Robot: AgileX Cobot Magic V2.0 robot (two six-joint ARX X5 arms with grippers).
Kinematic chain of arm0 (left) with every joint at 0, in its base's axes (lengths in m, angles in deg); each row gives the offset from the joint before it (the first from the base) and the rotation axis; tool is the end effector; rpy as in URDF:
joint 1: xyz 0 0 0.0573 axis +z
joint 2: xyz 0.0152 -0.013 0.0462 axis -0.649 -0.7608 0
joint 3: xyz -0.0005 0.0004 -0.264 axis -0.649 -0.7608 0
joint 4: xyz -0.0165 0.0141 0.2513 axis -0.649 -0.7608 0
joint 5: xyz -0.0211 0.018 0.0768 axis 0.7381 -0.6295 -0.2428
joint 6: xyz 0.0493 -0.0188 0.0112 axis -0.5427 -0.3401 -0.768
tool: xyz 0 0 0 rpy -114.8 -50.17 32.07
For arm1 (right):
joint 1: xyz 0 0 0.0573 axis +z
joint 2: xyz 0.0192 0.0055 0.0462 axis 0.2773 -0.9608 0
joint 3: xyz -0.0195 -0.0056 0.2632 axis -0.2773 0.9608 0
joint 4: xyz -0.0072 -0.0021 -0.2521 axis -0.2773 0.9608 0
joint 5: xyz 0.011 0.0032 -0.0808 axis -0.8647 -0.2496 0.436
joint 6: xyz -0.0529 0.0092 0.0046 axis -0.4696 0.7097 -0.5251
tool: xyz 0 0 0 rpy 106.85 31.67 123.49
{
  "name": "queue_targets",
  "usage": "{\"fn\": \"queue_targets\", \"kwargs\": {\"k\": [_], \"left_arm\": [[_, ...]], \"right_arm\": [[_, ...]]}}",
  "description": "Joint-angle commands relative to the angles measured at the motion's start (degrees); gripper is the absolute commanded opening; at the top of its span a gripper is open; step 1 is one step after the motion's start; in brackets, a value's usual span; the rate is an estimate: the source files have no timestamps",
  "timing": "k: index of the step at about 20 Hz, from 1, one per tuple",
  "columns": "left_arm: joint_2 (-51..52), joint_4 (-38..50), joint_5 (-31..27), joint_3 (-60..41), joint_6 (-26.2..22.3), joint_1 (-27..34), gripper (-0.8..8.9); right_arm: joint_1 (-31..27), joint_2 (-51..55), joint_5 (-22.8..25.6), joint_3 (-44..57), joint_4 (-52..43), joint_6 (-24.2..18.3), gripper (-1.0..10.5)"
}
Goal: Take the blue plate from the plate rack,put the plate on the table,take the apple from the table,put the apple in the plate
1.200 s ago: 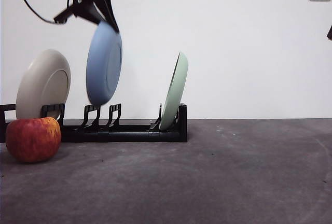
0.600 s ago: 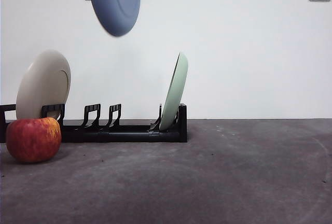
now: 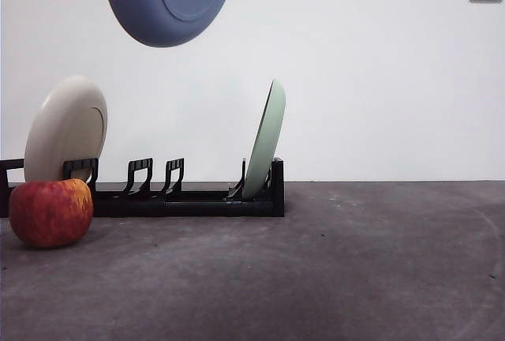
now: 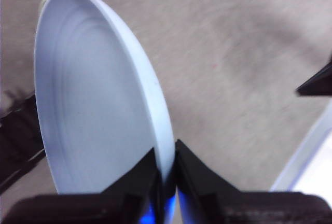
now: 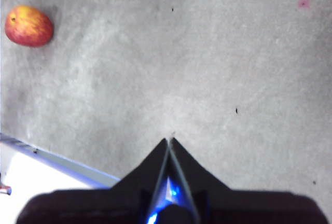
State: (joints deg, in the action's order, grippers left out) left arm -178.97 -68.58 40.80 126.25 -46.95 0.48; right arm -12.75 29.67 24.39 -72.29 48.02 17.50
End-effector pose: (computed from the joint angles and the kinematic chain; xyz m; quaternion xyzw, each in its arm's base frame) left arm 0.2064 -0.1752 0.4682 0.1209 0.3661 -0.3387 0.8583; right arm 0.1629 0.0240 0.2852 0.1435 0.5079 0.2299 0.8177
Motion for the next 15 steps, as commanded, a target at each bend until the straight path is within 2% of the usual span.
{"fn": "queue_targets", "kwargs": {"k": [1, 5, 11, 15], "left_arm": [[0.4, -1.6, -8.0, -0.1, 0.4, -5.8, -0.08], [0.4, -1.7, -13.1, -2.1, 4.0, -15.3, -0.08], [0.4, 0.7, -33.6, -16.3, 10.4, -32.0, -0.08], [0.2, 8.4, -36.2, -28.0, 11.8, -36.5, -0.08]], "right_arm": [[0.1, 0.0, -0.2, -0.2, 0.0, -2.2, 0.0], [0.1, 0.0, -0.4, -0.2, 0.1, -2.2, 0.0], [0.1, 1.1, -0.5, -0.2, 0.3, -2.2, 0.0], [0.1, 1.2, -0.6, -0.2, 0.9, -2.2, 0.0]]}}
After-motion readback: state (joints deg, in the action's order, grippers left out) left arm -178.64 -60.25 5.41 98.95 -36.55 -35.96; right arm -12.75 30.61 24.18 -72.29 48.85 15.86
